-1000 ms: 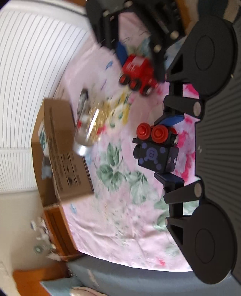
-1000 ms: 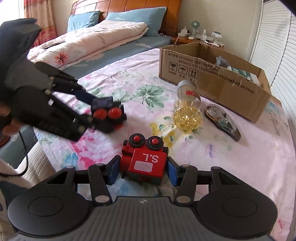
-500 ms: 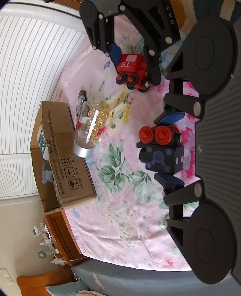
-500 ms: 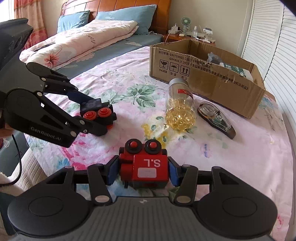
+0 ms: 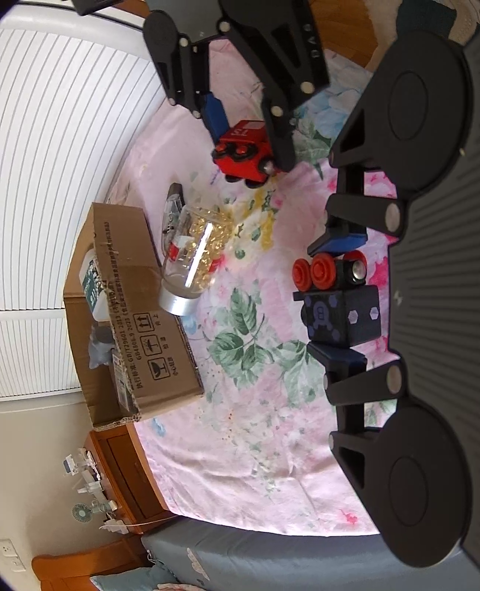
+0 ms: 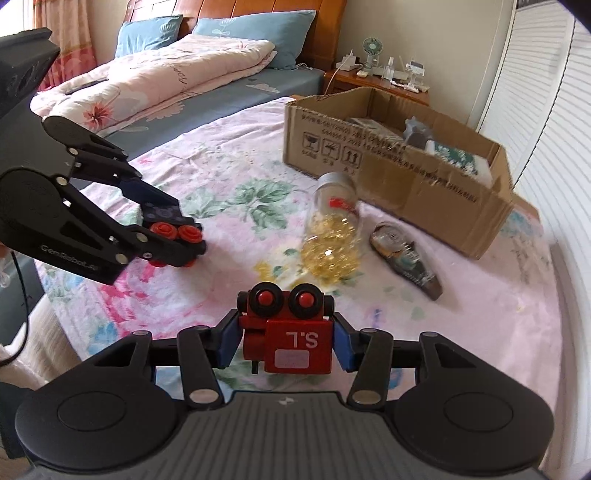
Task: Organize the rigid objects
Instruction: 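Pull the two train cars apart, moving the tools away from each other, then drop the red S.L car into the box while the left tool lowers the blue car in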
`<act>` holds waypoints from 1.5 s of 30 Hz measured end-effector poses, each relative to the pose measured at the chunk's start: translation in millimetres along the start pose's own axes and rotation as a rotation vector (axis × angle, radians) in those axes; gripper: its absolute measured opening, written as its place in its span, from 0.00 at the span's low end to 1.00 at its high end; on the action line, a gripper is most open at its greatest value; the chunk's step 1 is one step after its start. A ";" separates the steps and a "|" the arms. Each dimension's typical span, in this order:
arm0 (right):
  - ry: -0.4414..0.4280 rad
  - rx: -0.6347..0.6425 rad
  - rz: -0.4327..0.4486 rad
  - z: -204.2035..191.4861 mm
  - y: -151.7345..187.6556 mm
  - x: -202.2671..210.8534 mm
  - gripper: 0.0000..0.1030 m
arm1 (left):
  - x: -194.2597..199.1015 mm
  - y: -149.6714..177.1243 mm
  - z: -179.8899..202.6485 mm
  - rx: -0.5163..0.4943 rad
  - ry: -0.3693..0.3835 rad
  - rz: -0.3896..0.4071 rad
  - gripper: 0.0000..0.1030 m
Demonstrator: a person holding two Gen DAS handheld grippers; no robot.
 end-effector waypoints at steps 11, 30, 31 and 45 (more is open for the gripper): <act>0.010 -0.032 0.028 30.7 -20.4 5.5 0.54 | 10.2 -21.8 -3.8 0.000 0.002 0.024 0.47; 0.062 -0.076 0.127 101.0 -142.0 -39.1 0.54 | 12.0 -141.1 -49.9 -0.087 -0.059 0.109 0.47; 0.063 -0.085 0.122 103.7 -147.2 -46.1 0.54 | 8.9 -148.0 -54.4 -0.090 -0.065 0.109 0.47; 0.104 -0.195 0.096 111.7 -140.1 -57.3 1.00 | -33.2 -212.3 -94.3 -0.077 -0.082 0.110 0.47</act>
Point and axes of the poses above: each gripper's, at about its wrist camera, not at the fingertips, and x roughly against the way its jaws point, z to its right, y to its underside, the point moved 10 cm from there along -x, roughly the way its jaws point, and after that the axes turned 13 degrees about y, right-handed, at the moved point
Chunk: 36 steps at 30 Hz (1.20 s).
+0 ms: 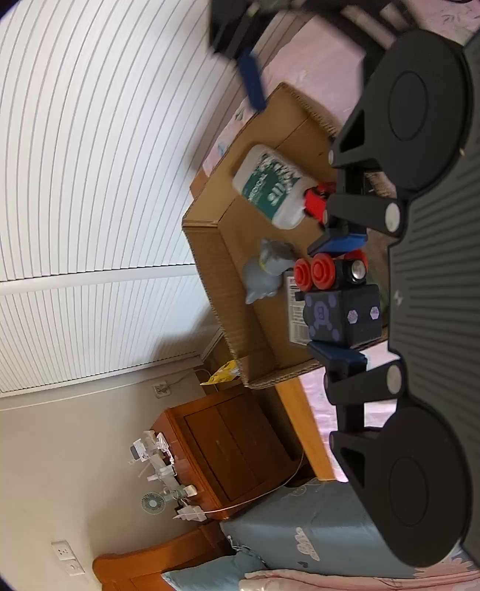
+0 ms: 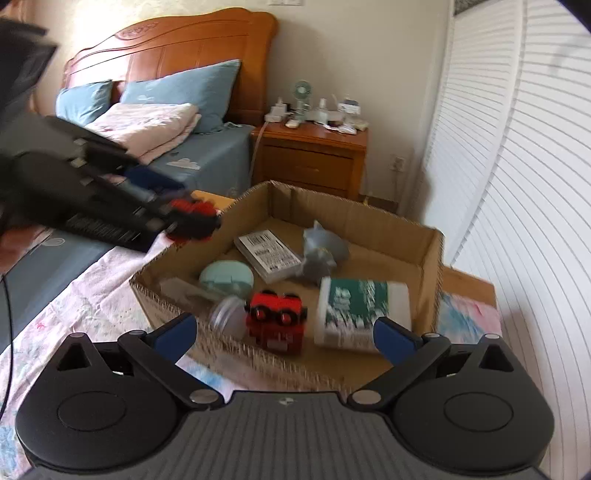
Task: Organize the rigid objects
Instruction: 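Drop the red S.L car into the box while the left tool lowers the blue car in, then move the left tool to the capsule jar while the right tool approaches the correction tape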
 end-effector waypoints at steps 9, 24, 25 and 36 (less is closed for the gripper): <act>0.048 -0.099 -0.002 7.4 16.5 33.5 1.00 | -34.1 -27.9 -15.0 0.021 0.000 -0.011 0.47; 0.122 -0.237 -0.050 32.3 36.5 46.5 1.00 | -59.9 -39.8 -40.9 0.080 -0.060 0.014 0.91; 0.127 -0.234 -0.052 32.2 38.0 47.1 1.00 | -57.4 -37.7 -38.3 0.082 -0.058 0.007 0.91; 0.135 -0.247 -0.036 23.7 43.7 69.2 1.00 | 11.9 -10.3 4.8 0.068 -0.019 0.034 0.95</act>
Point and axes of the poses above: each gripper's, at about its wrist camera, not at the fingertips, and x roughly against the way its jaws point, z to its right, y to its underside, the point moved 10 cm from there along -x, roughly the way its jaws point, and after that the axes turned 13 degrees about y, right-handed, at the moved point
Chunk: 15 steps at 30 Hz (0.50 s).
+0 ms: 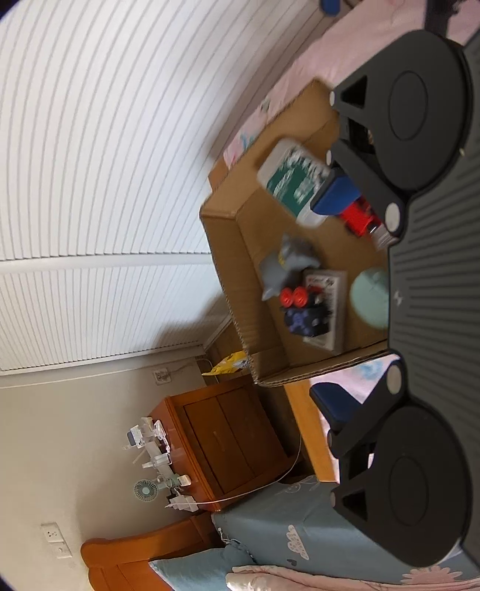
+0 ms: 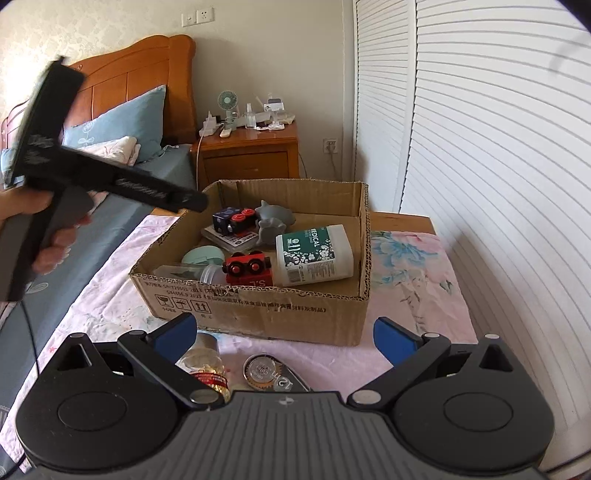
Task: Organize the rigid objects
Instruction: 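Move the left tool to the capsule jar while the right tool approaches the correction tape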
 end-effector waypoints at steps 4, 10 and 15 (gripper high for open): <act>0.009 -0.009 0.016 0.5 1.5 15.7 1.00 | 26.3 10.5 15.1 -0.013 0.017 0.033 0.98; 0.021 -0.019 0.041 0.1 7.6 42.3 1.00 | 60.2 40.2 43.0 -0.030 0.053 0.056 0.98; 0.043 -0.006 0.050 -1.3 14.6 60.5 1.00 | 75.1 71.3 68.7 -0.069 0.094 0.049 0.98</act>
Point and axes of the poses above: each gripper's, at about its wrist camera, not at the fingertips, and x roughly against the way its jaws point, z to its right, y to its underside, the point moved 10 cm from there along -x, roughly the way its jaws point, and after that the axes turned 13 degrees about y, right-handed, at the moved point
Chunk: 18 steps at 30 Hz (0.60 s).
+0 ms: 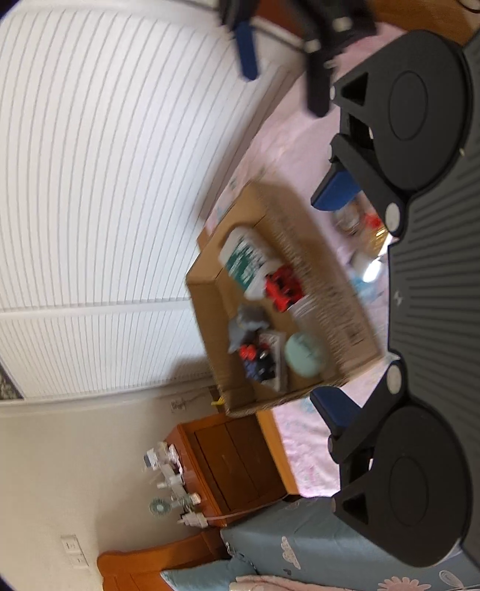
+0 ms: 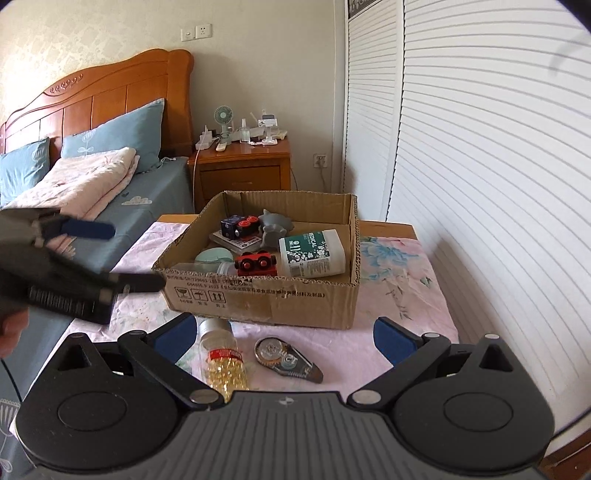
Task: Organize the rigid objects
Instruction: 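Move the left tool to the capsule jar while the right tool approaches the correction tape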
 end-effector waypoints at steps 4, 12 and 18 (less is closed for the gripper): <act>0.024 0.010 -0.007 1.1 5.4 5.6 1.00 | 3.0 21.8 18.6 -0.037 0.038 -0.005 0.98; 0.055 -0.001 -0.083 9.9 23.7 -12.9 1.00 | -10.2 54.4 38.0 -0.064 0.107 -0.032 0.98; 0.039 -0.010 -0.131 18.7 32.1 -36.3 1.00 | -34.1 68.4 42.6 -0.041 0.139 -0.071 0.98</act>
Point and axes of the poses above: each gripper's, at about its wrist camera, not at the fingertips, and x roughly against the way its jaws point, z to its right, y to its underside, the point moved 10 cm from there along -x, roughly the way its jaws point, and after that the axes turned 13 degrees about y, right-handed, at the moved point
